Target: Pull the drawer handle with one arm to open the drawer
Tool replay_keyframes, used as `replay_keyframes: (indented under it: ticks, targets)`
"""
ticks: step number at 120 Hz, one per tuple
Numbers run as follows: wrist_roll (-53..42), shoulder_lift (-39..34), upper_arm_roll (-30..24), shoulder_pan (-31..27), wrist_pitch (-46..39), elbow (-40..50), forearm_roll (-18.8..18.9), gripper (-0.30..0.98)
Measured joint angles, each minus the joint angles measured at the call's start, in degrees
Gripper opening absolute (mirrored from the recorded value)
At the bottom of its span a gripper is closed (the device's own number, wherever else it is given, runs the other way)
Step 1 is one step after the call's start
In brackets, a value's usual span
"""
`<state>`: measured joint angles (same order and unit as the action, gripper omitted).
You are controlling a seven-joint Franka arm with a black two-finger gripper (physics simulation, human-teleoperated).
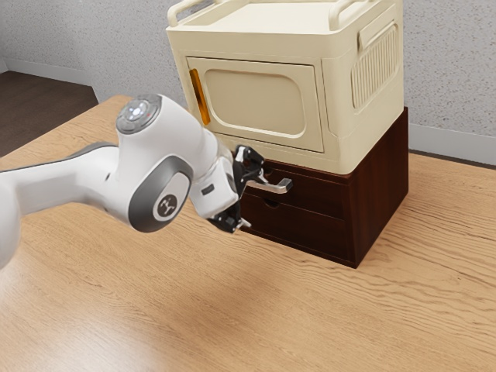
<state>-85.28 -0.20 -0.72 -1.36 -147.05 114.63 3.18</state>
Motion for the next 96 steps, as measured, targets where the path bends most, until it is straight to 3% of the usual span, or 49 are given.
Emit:
replay_keyframes:
  ticks: [36,96]
  targets:
    - [0.30,-1.64,1.37,1.22,0.03,0.61,0.10,0.40]
    - [0.60,-4.47,2.65,-0.54,0.24,3.40,-0.05,0.33]
